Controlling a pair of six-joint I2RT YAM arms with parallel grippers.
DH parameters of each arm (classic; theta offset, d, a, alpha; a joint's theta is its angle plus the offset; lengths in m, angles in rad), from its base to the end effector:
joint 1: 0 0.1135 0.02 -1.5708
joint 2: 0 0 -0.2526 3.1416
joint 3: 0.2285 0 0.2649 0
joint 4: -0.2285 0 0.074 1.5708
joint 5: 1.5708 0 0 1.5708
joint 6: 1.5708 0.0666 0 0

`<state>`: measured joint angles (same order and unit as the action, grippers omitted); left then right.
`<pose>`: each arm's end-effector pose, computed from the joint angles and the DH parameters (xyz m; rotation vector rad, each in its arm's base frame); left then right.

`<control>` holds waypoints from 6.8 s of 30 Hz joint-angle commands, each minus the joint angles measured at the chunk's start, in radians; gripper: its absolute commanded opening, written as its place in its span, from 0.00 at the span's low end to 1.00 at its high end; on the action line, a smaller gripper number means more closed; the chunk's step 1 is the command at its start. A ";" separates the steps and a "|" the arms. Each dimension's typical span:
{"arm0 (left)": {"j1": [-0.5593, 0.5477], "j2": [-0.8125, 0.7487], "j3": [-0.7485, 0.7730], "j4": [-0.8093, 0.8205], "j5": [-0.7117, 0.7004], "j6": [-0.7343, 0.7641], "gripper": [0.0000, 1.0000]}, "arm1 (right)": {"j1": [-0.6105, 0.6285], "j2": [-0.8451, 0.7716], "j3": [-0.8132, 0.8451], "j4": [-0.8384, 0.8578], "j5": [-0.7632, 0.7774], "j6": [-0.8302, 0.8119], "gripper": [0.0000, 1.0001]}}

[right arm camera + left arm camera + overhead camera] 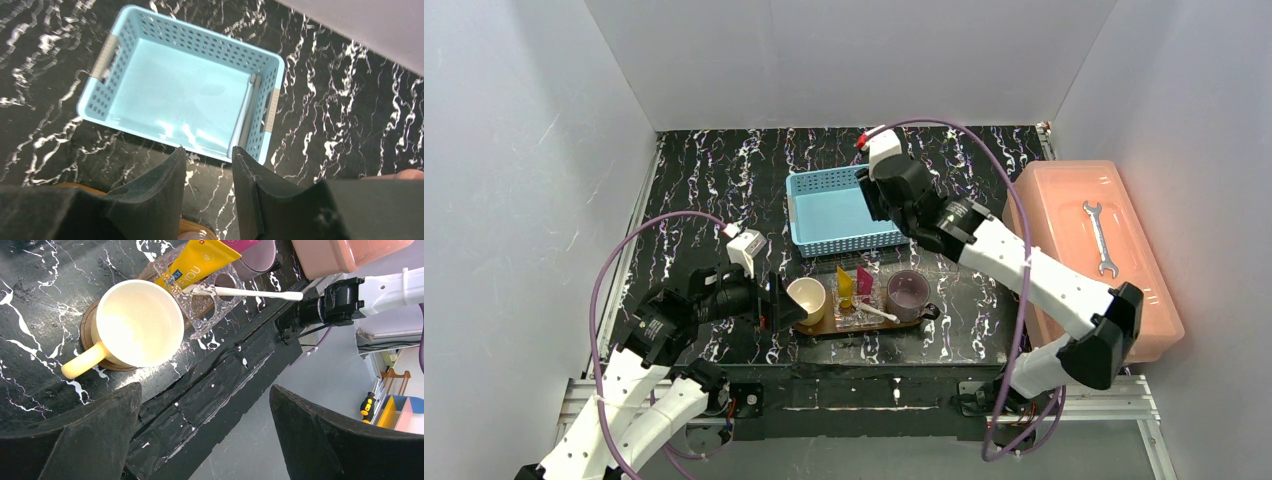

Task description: Prepare toiletry sets of a toothbrush and toothpaste on the tray

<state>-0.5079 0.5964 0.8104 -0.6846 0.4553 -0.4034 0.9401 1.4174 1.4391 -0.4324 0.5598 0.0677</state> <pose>0.1340 -0.1081 0.3081 0.4131 2.1093 -1.0170 0.2395 0.2680 0.3766 -0.4745 1.8582 0.1219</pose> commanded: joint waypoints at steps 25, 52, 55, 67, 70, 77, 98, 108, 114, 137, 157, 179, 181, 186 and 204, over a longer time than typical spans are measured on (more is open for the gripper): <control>-0.004 -0.011 -0.007 0.005 0.020 0.014 0.99 | -0.422 0.364 0.130 -0.078 -0.354 0.109 0.60; -0.003 -0.014 -0.008 0.007 0.029 0.017 0.99 | -0.466 0.579 0.331 -0.153 -0.309 0.082 0.01; -0.003 -0.014 -0.008 0.007 0.028 0.017 0.99 | -0.465 0.552 0.355 -0.165 -0.283 0.074 0.01; -0.003 -0.001 -0.007 0.007 0.029 0.018 0.99 | -0.404 0.380 0.353 -0.151 -0.199 0.045 0.01; -0.002 0.000 -0.007 0.007 0.029 0.018 0.99 | -0.403 0.420 0.347 -0.174 -0.158 0.028 0.01; -0.001 -0.009 -0.008 0.007 0.023 0.015 1.00 | -0.399 0.425 0.260 -0.122 -0.159 0.038 0.01; -0.002 -0.003 -0.008 0.008 0.025 0.018 0.99 | -0.395 0.540 0.227 -0.132 -0.190 0.075 0.03; -0.002 0.004 -0.008 0.007 0.025 0.020 0.99 | -0.396 0.554 0.201 -0.125 -0.191 0.086 0.13; -0.002 0.008 -0.007 0.008 0.026 0.020 0.99 | -0.396 0.554 0.255 -0.154 -0.176 0.069 0.44; -0.002 0.017 -0.008 0.007 0.020 0.020 0.99 | -0.368 0.665 0.467 -0.186 -0.426 0.087 0.48; -0.001 0.042 -0.008 0.007 0.016 0.017 0.99 | -0.345 0.859 0.542 -0.187 -0.468 0.087 0.48; -0.002 0.050 -0.007 0.007 0.020 0.020 0.99 | -0.314 0.971 0.546 -0.234 -0.398 0.039 0.31; -0.001 0.048 -0.007 0.007 0.020 0.019 0.99 | -0.310 0.973 0.541 -0.235 -0.391 0.036 0.20; -0.002 0.042 -0.007 0.007 0.017 0.019 0.99 | -0.305 0.968 0.535 -0.230 -0.384 0.034 0.01; -0.001 0.028 -0.007 0.007 0.017 0.020 0.99 | -0.290 0.762 0.528 -0.173 -0.373 0.044 0.01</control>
<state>-0.5079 0.6312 0.8082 -0.6819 0.4675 -0.4000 0.6422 2.3127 1.9667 -0.6312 0.1951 0.1089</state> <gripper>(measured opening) 0.992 0.055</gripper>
